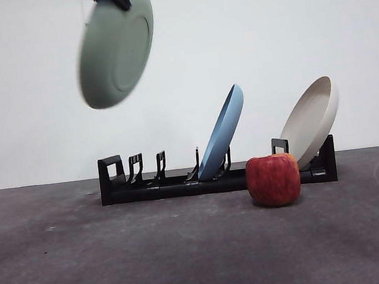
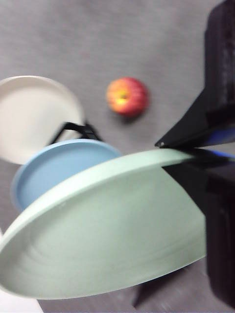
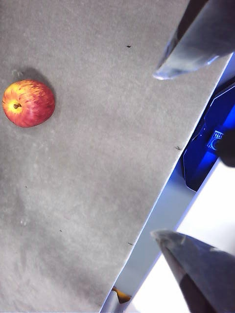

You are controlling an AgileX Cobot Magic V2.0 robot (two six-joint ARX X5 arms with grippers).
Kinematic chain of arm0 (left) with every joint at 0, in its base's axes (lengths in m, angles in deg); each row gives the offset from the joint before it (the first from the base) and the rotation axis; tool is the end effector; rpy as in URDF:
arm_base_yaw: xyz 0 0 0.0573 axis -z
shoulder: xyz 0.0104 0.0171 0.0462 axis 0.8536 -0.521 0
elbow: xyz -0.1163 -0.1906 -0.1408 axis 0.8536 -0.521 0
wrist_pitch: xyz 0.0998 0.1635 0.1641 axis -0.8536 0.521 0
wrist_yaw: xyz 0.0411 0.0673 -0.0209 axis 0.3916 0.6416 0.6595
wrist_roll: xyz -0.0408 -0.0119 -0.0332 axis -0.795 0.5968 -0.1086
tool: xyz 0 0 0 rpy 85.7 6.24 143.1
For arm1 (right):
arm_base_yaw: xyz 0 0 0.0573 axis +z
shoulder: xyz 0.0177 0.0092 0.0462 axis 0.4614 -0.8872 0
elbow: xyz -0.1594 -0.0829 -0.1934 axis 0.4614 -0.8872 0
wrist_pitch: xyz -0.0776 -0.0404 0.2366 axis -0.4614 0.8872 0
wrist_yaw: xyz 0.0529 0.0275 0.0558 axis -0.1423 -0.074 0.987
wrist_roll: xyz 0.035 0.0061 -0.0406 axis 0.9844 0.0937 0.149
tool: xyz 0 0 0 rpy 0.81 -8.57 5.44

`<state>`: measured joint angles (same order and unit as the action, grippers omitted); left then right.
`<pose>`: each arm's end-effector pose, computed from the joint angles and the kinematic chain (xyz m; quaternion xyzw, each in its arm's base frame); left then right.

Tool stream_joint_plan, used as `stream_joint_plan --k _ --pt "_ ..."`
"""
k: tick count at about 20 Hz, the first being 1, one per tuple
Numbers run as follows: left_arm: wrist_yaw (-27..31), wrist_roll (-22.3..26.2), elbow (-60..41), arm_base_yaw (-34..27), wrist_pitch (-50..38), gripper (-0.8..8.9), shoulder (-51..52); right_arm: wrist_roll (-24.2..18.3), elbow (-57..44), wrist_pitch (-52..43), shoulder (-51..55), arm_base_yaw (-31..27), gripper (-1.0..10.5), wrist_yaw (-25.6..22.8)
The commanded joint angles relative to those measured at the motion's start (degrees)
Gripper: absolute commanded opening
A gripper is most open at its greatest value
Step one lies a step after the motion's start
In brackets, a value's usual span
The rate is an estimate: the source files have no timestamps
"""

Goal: Take the green plate from the plate rack,put the plate on the table,take the apple from the table,put the apple in the plate

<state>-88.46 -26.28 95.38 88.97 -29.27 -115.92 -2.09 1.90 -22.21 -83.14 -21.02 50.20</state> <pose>0.2586 -0.1556 0.3903 0.1549 0.3047 -0.3299 0.8800 0.0851 0.0235 0.3100 0.0444 0.4017 0.2887 0.8679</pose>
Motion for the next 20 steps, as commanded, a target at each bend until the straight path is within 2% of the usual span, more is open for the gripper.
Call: stream_joint_plan --k 1,3,8,11,15,17,20 --pt "8.9 4.31 0.15 5.55 6.21 -0.07 0.66 0.2 0.17 -0.17 0.02 0.15 7.5 0.02" --pt "14.91 4.33 -0.72 10.43 10.03 -0.06 0.61 0.2 0.17 -0.17 0.02 0.15 7.5 0.04" --pt "27.1 3.89 -12.55 22.43 5.99 -0.06 0.07 0.17 0.17 -0.22 0.02 0.15 7.5 0.09" --pt "29.0 4.09 -21.92 27.28 -2.05 -0.06 -0.52 0.17 0.17 -0.24 0.02 0.15 7.5 0.07" --pt "35.1 5.07 -33.07 32.65 -12.09 -0.06 -1.68 0.17 0.17 -0.31 0.02 0.15 7.5 0.09" --pt "36.68 7.34 -36.61 34.62 -17.4 -0.06 -2.58 0.17 0.17 -0.33 -0.02 0.15 7.5 0.07" --pt "38.62 9.05 -37.9 36.35 -18.82 -0.06 -6.8 0.17 0.17 -0.33 -0.09 0.15 7.5 0.07"
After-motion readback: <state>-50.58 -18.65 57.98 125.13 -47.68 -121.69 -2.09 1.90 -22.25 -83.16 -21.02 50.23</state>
